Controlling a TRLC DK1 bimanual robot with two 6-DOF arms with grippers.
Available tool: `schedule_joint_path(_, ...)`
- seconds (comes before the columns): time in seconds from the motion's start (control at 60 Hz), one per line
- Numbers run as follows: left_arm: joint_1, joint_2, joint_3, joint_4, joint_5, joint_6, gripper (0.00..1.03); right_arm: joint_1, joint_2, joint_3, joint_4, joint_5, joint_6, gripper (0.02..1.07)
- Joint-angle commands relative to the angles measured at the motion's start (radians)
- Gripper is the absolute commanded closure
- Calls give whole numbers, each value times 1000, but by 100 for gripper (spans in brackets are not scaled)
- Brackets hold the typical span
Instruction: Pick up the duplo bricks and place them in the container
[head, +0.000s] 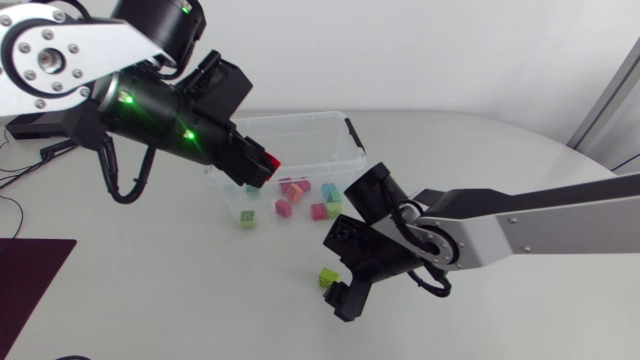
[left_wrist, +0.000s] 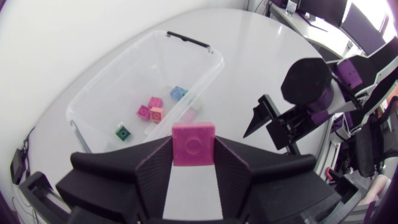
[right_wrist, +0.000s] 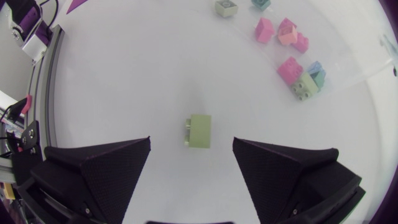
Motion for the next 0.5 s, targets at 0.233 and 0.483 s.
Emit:
schedule_joint_path(0.233, 118, 39, 18, 153, 38, -4, 77, 24, 144, 120, -49, 27, 17, 32)
schedule_joint_path(0.483, 139, 108, -3, 256, 38, -12, 77, 18, 190, 154, -91, 35, 20, 82)
